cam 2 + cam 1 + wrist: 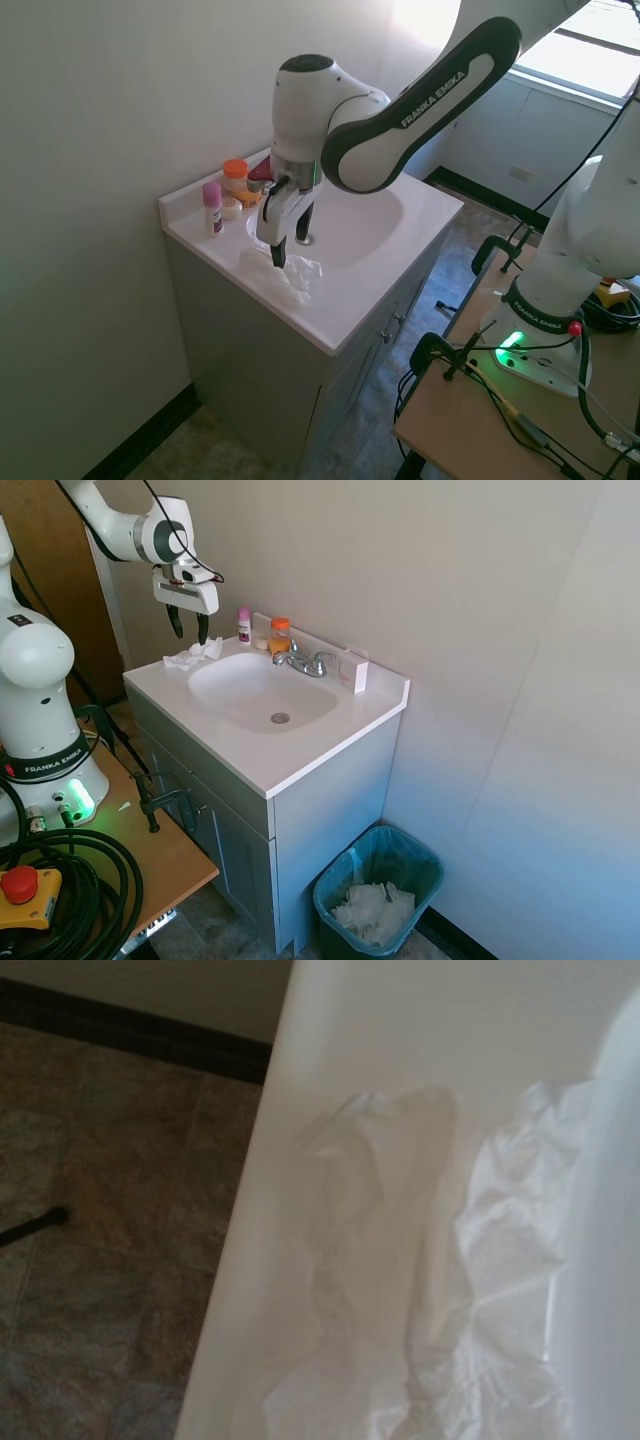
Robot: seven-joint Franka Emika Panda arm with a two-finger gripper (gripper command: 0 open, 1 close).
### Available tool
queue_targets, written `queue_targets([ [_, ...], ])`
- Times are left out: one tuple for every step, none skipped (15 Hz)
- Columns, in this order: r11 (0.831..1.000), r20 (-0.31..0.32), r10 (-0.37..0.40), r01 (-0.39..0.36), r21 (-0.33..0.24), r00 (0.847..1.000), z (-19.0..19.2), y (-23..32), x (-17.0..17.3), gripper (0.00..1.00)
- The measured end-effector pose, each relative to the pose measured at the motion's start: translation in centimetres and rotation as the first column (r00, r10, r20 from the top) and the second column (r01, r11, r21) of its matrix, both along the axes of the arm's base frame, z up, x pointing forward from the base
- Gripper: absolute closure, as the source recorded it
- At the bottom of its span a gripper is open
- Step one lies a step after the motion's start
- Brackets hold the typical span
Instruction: Throw the tissue in the trash bin
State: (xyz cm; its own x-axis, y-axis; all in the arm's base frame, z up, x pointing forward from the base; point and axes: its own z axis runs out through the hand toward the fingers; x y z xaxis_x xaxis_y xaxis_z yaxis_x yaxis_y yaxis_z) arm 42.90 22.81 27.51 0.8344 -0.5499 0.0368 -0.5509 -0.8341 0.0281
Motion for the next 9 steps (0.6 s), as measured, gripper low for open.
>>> queue_targets([
  [1.0, -0.006, 0.009, -0.009, -0.007, 1.0, -1.0, 0.3, -0.1, 0.0],
  [1.0, -0.01, 0.013, -0.013, -0.016, 1.0, -2.0, 0.5, -0.2, 0.0],
  [1.0, -0.014, 0.014, -0.014, -0.022, 1.0, -2.7, 0.6, -0.3, 1.0],
  [1.0, -0.016, 0.014, -0.014, -0.025, 1.0, -3.2, 0.8, -0.2, 1.0],
  [1.0, -0.018, 0.008, -0.008, -0.026, 1.0, -3.7, 0.9, -0.1, 1.0],
  [1.0, -0.02, 0.004, -0.005, -0.026, 1.0, -4.0, 1.0, -0.1, 1.0],
  [1.0, -0.021, 0.002, -0.002, -0.027, 1.0, -4.0, 1.0, -0.1, 1.0],
  [1.0, -0.02, -0.001, 0.0, -0.027, 1.0, -4.1, 1.1, -0.1, 1.0],
  [1.0, -0.019, -0.004, 0.004, -0.028, 1.0, -4.1, 1.0, 0.0, 1.0],
])
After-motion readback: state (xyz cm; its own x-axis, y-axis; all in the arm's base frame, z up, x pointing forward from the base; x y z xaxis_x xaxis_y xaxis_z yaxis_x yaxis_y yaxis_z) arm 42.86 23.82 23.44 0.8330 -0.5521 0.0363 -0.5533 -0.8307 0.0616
